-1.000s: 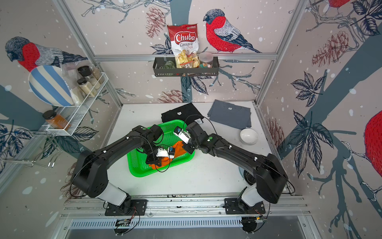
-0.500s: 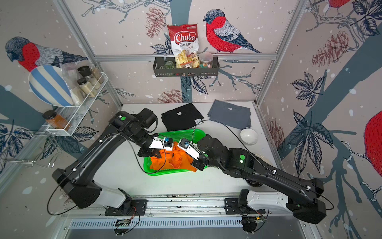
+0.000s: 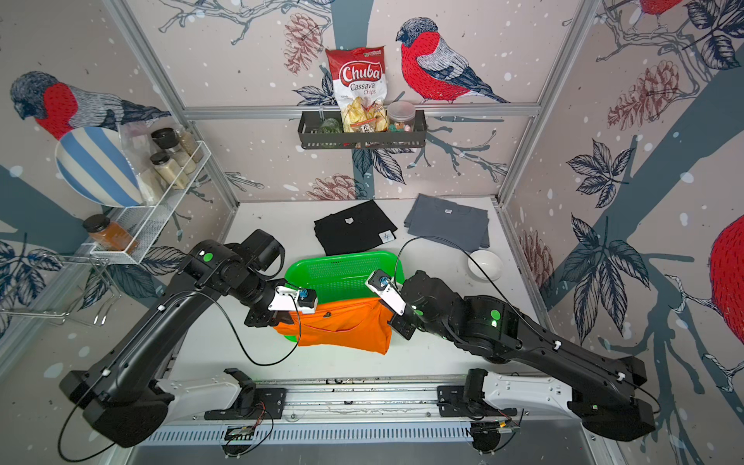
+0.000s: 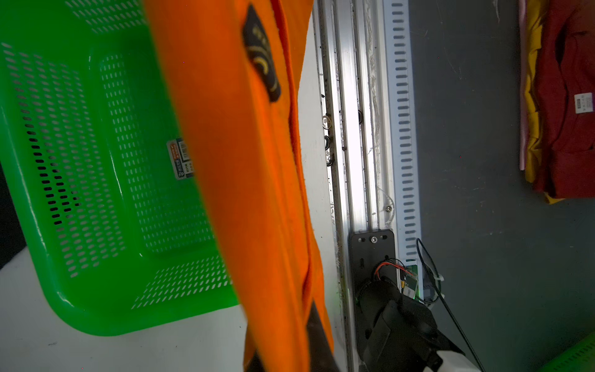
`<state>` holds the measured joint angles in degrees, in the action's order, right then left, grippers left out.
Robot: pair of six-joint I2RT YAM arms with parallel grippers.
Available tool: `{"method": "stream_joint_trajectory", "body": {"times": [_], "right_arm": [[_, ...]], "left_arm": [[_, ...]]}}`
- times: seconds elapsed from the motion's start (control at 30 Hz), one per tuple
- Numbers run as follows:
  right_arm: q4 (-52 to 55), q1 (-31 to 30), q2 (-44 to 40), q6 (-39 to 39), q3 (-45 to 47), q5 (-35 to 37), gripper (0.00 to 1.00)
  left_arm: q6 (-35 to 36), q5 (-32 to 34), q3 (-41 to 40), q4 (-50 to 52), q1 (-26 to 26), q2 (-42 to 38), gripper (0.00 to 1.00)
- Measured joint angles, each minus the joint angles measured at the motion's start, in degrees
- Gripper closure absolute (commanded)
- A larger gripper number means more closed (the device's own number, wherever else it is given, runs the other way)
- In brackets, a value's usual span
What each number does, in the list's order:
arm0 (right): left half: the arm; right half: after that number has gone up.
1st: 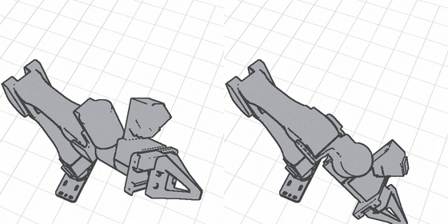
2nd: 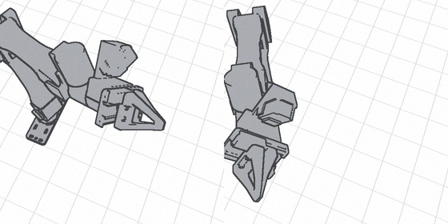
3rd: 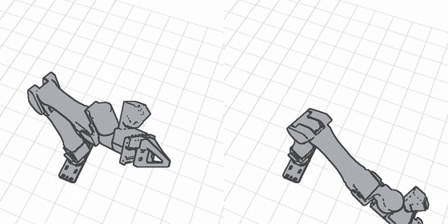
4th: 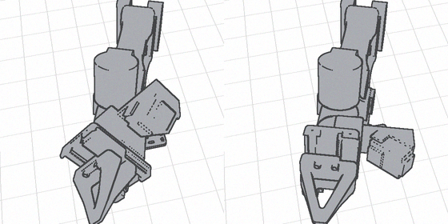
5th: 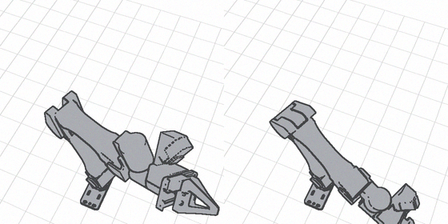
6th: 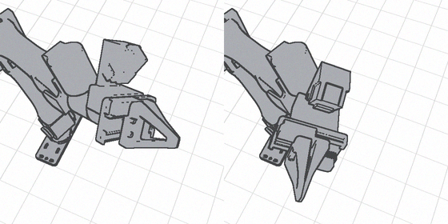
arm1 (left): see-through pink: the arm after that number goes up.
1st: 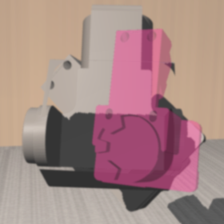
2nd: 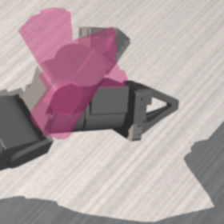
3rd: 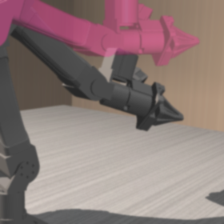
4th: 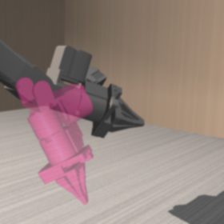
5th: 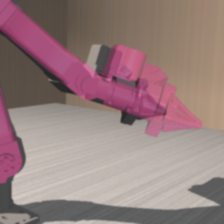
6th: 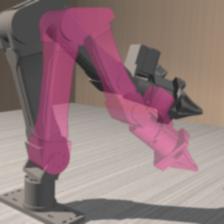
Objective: Put the folded t-shirts into the basket
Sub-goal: Place the T-shirt in the bin.
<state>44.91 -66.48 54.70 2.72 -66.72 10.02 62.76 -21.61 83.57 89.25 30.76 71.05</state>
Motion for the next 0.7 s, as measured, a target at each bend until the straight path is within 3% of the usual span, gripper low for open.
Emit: {"method": "stream_joint_trajectory", "body": {"times": [0.33, 0.7], "right_arm": [[-5.5, 14.4, 5.9, 1.9, 3.3, -13.8, 1.0], [-10.2, 26.3, 16.3, 4.9, 3.5, -23.5, 1.0]], "left_arm": [[-2.6, -3.8, 1.8, -0.1, -0.7, 4.7, 1.0], [-5.3, -2.1, 4.3, -5.7, -4.9, 16.2, 1.0]]}}
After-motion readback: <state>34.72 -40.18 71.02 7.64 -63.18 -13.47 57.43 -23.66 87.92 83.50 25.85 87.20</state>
